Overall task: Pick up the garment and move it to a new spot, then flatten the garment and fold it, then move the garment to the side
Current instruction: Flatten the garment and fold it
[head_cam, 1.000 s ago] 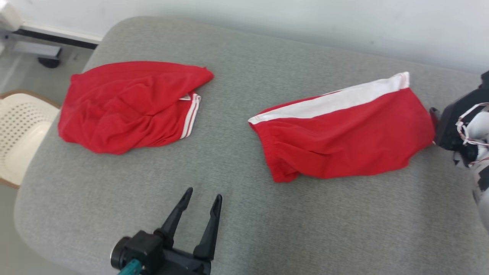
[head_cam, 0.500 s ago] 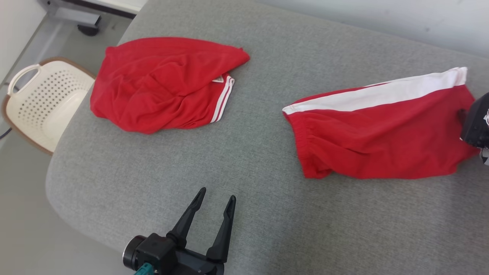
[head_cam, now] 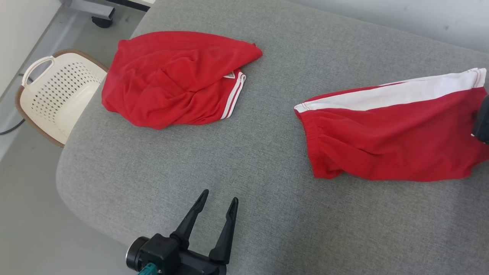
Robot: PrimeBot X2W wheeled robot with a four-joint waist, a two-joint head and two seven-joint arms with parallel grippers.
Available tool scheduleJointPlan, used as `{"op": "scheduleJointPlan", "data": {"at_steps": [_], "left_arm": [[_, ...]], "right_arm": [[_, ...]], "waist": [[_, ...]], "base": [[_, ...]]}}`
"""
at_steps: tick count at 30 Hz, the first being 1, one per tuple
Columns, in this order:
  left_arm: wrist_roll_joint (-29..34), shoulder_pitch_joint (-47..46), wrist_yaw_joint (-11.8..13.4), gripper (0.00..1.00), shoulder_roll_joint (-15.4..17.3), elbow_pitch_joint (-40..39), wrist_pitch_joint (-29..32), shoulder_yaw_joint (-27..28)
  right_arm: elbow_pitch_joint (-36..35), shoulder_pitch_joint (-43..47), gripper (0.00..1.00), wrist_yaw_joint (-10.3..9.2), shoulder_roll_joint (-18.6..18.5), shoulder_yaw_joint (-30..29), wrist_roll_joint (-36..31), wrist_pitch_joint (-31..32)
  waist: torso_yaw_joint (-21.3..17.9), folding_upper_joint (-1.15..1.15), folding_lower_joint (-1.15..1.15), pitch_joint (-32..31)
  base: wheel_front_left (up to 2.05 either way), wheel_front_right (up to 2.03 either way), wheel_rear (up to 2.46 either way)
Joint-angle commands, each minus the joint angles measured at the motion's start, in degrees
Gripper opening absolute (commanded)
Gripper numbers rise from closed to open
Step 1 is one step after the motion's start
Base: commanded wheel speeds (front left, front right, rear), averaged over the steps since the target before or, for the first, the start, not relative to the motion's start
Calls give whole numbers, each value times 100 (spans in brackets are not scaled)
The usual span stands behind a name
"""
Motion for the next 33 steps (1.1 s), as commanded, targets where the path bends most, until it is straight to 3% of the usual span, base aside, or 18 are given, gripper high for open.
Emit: {"op": "scheduleJointPlan", "data": {"at_steps": [1, 9, 15, 24, 33], "left_arm": [[35, -1, -12, 100, -45, 18, -24, -4], [26, -110, -43, 100, -53, 198, -24, -16], [-6, -56, -53, 100, 33, 337, -24, -28], [-107, 58, -12, 100, 158, 415, 9, 16], [-201, 195, 28, 100, 246, 398, 110, -11]], "right_arm": [[125, 358, 0, 13, 105, -38, -89, 128], [-523, 608, 0, -4, 203, -622, -400, -388], [-784, 874, 0, 12, 744, -783, 87, -769], [-1409, 1775, 0, 9, 743, -448, 658, -904], [-2331, 2625, 0, 9, 672, -887, 514, -848]], "waist": [[-22, 1, 0, 3], [-191, 1, 0, -118], [-391, 1, 0, -481], [-868, 1, 0, -985], [-1144, 1, 0, -1288]], "base": [[0, 0, 0], [0, 0, 0], [0, 0, 0], [0, 0, 0], [0, 0, 0]]}}
